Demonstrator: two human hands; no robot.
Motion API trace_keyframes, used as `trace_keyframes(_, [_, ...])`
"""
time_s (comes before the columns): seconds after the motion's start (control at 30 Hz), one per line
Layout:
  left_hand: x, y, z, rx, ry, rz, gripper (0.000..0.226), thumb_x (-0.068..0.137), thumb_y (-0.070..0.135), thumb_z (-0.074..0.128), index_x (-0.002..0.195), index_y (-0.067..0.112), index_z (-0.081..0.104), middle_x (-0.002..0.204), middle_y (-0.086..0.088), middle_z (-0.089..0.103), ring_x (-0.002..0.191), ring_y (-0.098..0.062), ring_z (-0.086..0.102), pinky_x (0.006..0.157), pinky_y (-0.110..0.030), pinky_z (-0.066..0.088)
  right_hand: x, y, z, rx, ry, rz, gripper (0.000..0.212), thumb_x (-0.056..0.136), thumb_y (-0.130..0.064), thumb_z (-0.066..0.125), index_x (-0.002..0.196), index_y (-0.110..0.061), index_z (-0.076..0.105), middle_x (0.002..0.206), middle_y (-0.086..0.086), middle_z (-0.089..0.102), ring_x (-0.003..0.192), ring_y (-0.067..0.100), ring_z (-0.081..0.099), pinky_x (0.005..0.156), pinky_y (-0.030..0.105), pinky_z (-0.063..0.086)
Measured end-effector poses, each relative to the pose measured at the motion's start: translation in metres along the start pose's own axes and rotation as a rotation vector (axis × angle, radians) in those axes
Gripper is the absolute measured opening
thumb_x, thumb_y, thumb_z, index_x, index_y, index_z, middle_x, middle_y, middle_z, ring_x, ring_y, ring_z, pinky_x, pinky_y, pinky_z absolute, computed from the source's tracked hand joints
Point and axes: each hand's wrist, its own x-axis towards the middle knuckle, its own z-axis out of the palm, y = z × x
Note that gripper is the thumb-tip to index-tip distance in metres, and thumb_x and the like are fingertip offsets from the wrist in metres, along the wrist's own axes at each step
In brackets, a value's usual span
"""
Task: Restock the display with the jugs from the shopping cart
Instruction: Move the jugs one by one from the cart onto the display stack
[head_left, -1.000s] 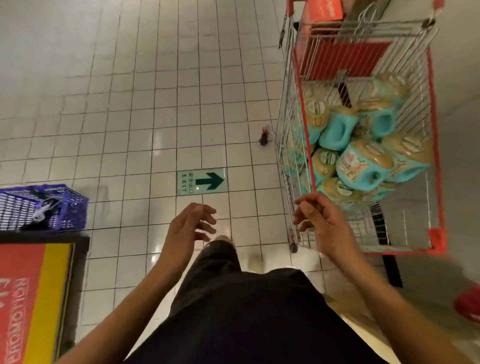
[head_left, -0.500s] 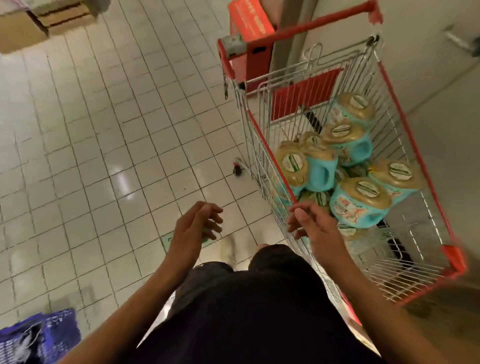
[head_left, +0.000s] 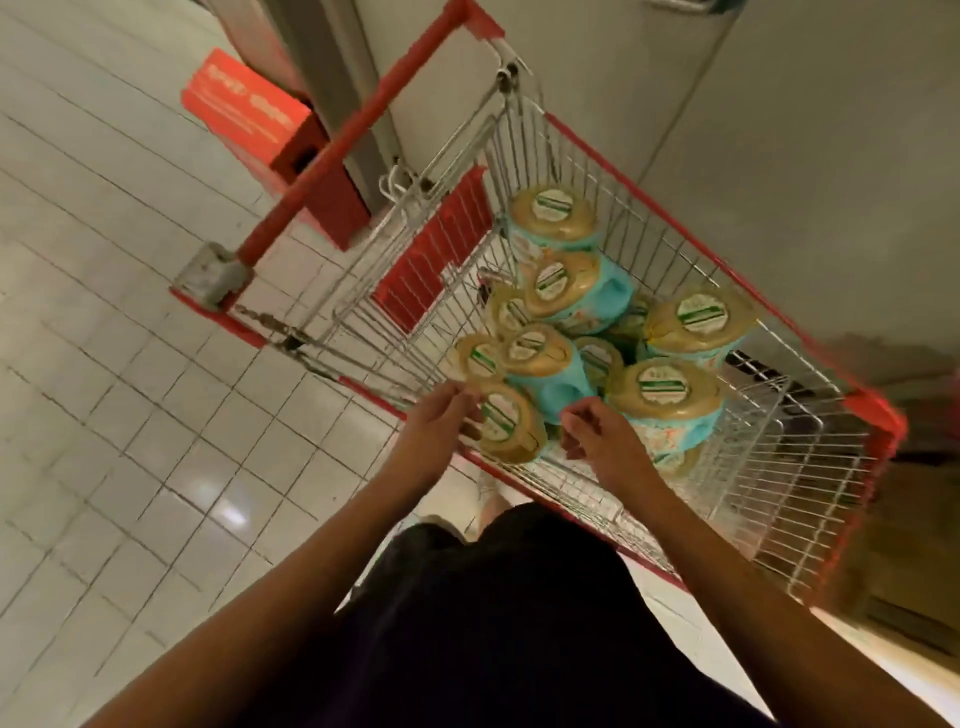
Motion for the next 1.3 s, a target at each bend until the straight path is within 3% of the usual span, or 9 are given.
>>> trace_keyframes(0.2, [0.119,-0.002,0.032,0.239,-0.147,-0.160,0.027,0.107,0.026,0.050,0.107,0.005,0.067,0.090,-0.010,0.067,0.083,-0.026,0.063,0.077,-0.044,0.051,0.087,-0.006,0.007,-0.349,0.132,0.083,0.046,0.096,-0.010,0.071,0.137,-0.002,0.052,0.140,0.021,0.053,0.127,0.035,0.054,0.102,0.038,0.043])
trace_keyframes(0.37, [0.195,-0.013,0.038,0.310,-0.158,-0.262,0.020,0.104,0.025,0.052,0.098,0.014,0.068,0.111,-0.020,0.068,0.103,-0.035,0.063,0.093,-0.050,0.053,0.124,0.000,0.015,-0.428,0.173,0.197,0.073,0.088,-0.013,0.078,0.150,-0.003,0.039,0.148,0.024,0.048,0.136,0.041,0.050,0.110,0.048,0.044])
trace_keyframes(0.5, [0.221,-0.020,0.039,0.328,-0.242,-0.370,0.035,0.106,0.028,0.048,0.125,0.003,0.063,0.122,-0.022,0.067,0.105,-0.034,0.063,0.094,-0.044,0.052,0.138,0.007,0.020,-0.502,0.159,0.348,0.067,0.093,-0.021,0.076,0.147,0.000,0.044,0.149,0.023,0.052,0.138,0.039,0.051,0.112,0.045,0.044])
trace_keyframes(0.6, [0.228,-0.016,0.032,0.409,-0.303,-0.353,0.034,0.108,0.025,0.045,0.125,0.000,0.060,0.122,-0.022,0.067,0.112,-0.038,0.064,0.100,-0.050,0.053,0.133,-0.002,0.022,-0.476,0.153,0.354,0.068,0.087,-0.020,0.083,0.144,-0.001,0.052,0.147,0.023,0.054,0.138,0.039,0.050,0.114,0.046,0.043])
trace_keyframes(0.77, [0.237,0.007,0.019,0.247,-0.333,-0.458,0.024,0.109,0.022,0.039,0.102,0.017,0.062,0.096,-0.010,0.068,0.078,-0.021,0.064,0.067,-0.030,0.051,0.110,-0.021,0.029,-0.217,0.329,0.317,0.061,0.079,-0.005,0.087,0.135,0.001,0.063,0.135,0.022,0.063,0.126,0.039,0.059,0.101,0.036,0.048])
trace_keyframes(0.9, [0.240,0.018,0.016,0.204,-0.389,-0.503,0.033,0.112,0.031,0.038,0.109,0.009,0.063,0.106,-0.015,0.067,0.084,-0.023,0.064,0.075,-0.034,0.052,0.073,-0.037,0.031,0.112,0.451,0.233,0.055,0.074,0.005,0.087,0.125,-0.001,0.069,0.119,0.015,0.073,0.109,0.024,0.069,0.097,0.045,0.057])
trace_keyframes(0.97, [0.235,0.026,0.021,0.109,-0.434,-0.546,0.035,0.112,0.036,0.041,0.108,0.009,0.063,0.108,-0.015,0.064,0.085,-0.024,0.062,0.082,-0.043,0.058,0.050,-0.044,0.036,0.199,0.490,0.169,0.058,0.073,0.002,0.090,0.127,-0.008,0.068,0.117,0.005,0.074,0.103,0.005,0.069,0.089,0.028,0.057])
trace_keyframes(1.13, [0.215,0.046,0.027,-0.307,-0.765,-0.748,0.058,0.102,0.053,0.044,0.113,0.011,0.081,0.122,-0.017,0.074,0.106,-0.038,0.075,0.076,-0.053,0.062,-0.002,-0.053,0.050,0.293,0.585,0.072,0.066,0.070,-0.004,0.094,0.131,-0.012,0.068,0.124,0.000,0.073,0.115,0.008,0.067,0.094,0.020,0.053])
trace_keyframes(1.3, [0.177,0.058,0.041,-0.272,-0.943,-0.749,0.067,0.105,0.063,0.032,0.122,0.016,0.078,0.133,-0.016,0.070,0.114,-0.038,0.071,0.084,-0.055,0.061,-0.061,-0.043,0.052,0.435,0.696,0.008,0.068,0.076,-0.004,0.090,0.136,-0.023,0.065,0.136,-0.005,0.066,0.129,0.011,0.059,0.102,0.029,0.051])
